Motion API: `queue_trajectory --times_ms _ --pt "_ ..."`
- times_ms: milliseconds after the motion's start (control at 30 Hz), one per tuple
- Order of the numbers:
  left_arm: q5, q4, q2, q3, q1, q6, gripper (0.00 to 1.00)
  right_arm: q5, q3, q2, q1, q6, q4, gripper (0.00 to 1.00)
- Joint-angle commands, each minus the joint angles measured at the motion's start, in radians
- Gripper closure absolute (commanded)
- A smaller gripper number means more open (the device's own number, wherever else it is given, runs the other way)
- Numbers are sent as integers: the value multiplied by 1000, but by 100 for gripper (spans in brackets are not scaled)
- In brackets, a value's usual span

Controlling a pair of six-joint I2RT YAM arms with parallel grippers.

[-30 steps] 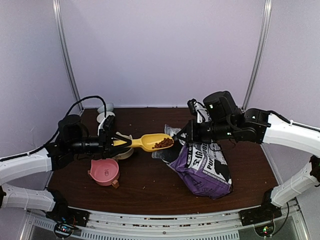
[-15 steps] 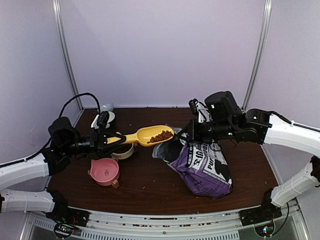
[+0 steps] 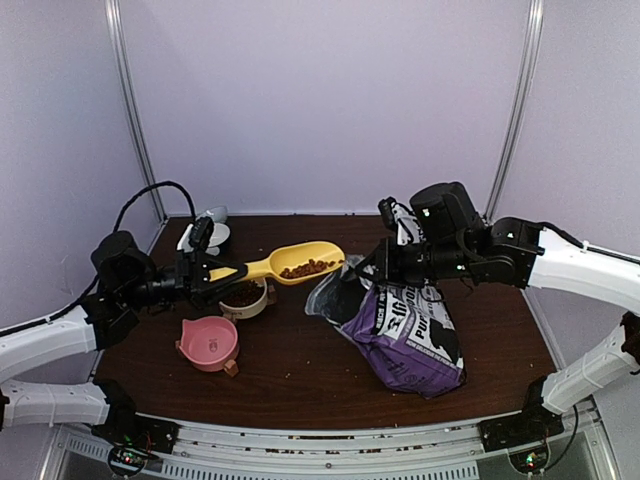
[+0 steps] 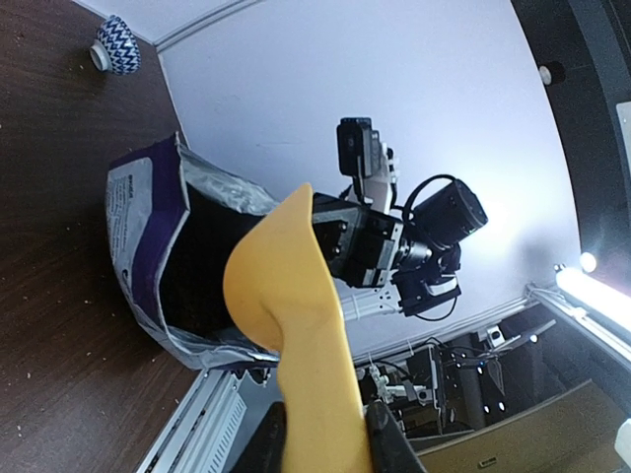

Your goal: Serve the pet food

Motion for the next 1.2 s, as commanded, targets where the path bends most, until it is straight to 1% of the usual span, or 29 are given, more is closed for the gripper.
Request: queue_trajectory --times_ms 0,167,333,433,600,700,933,1167 --pt "-54 3 -48 18 53 -27 100 24 2 -43 -13 5 79 100" --pt "-95 -103 -134 -34 143 -25 100 25 -1 -44 -15 4 80 100" --pt "-55 -215 -221 -109 283 -6 100 20 -3 -41 -21 4 80 100" --pt "-20 -311 -266 -136 378 50 100 19 -6 -41 -23 3 80 100" --pt "21 -492 -342 -164 500 165 100 20 -12 -43 -27 4 82 100" --pt "54 -531 -387 -204 572 182 100 15 -14 -42 -31 4 85 100" --pt "35 -626 -455 -217 601 201 100 -2 -17 -41 -47 -5 83 100" --pt "1 -756 -569 -217 616 191 100 -31 -24 -43 -71 -19 94 100"
